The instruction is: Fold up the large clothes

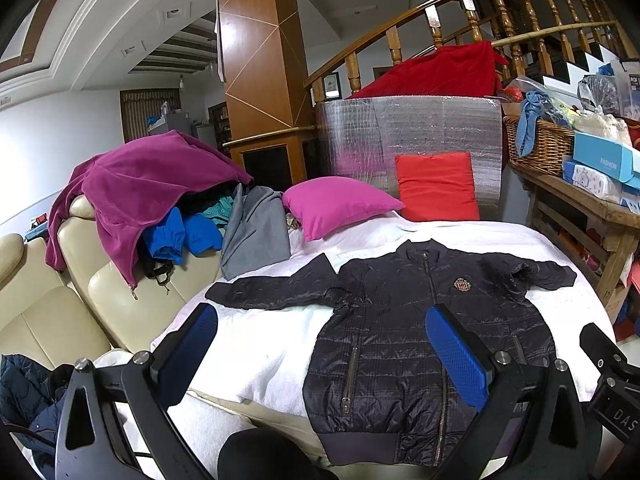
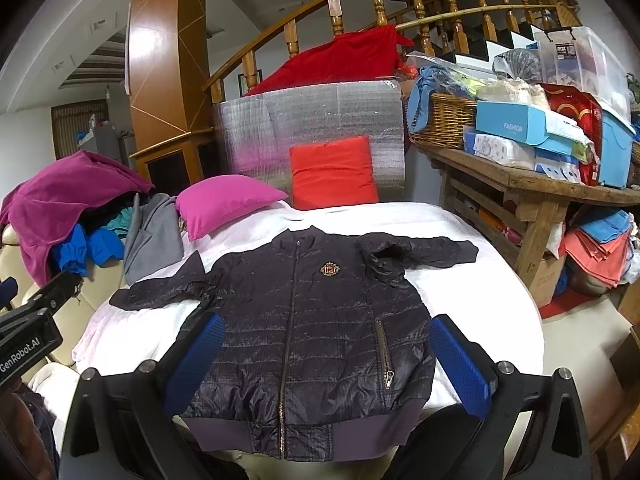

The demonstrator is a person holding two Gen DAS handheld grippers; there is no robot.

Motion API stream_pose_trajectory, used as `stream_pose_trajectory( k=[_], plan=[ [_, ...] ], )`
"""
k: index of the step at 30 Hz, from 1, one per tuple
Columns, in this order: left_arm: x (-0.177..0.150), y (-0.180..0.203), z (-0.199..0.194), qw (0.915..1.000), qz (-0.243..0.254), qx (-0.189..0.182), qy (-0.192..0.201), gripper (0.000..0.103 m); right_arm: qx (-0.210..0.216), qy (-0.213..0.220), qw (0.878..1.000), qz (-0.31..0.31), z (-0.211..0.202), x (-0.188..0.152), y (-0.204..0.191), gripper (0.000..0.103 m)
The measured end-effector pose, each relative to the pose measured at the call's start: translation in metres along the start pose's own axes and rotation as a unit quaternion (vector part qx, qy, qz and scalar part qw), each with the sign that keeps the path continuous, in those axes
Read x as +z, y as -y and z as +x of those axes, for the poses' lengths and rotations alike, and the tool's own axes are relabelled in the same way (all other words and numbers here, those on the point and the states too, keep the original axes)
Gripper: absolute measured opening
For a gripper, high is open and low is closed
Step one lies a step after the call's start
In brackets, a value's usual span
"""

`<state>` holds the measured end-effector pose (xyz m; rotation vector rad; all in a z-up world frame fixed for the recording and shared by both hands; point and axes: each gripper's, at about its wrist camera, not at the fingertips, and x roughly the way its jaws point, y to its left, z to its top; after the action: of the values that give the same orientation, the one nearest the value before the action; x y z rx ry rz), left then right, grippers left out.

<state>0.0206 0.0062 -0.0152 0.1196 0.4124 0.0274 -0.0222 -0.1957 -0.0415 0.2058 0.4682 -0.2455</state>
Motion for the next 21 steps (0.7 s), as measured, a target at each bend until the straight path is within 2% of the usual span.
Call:
stream_pose_trajectory(
  k=[21],
  plan=[
    [-0.0015, -0.0004, 0.0009, 1.0000, 0.000, -0.003, 0.002, 0.103, 0.000, -0.006, 1.000, -0.006, 0.0052, 0.0008, -0.0035, 0.103]
  ],
)
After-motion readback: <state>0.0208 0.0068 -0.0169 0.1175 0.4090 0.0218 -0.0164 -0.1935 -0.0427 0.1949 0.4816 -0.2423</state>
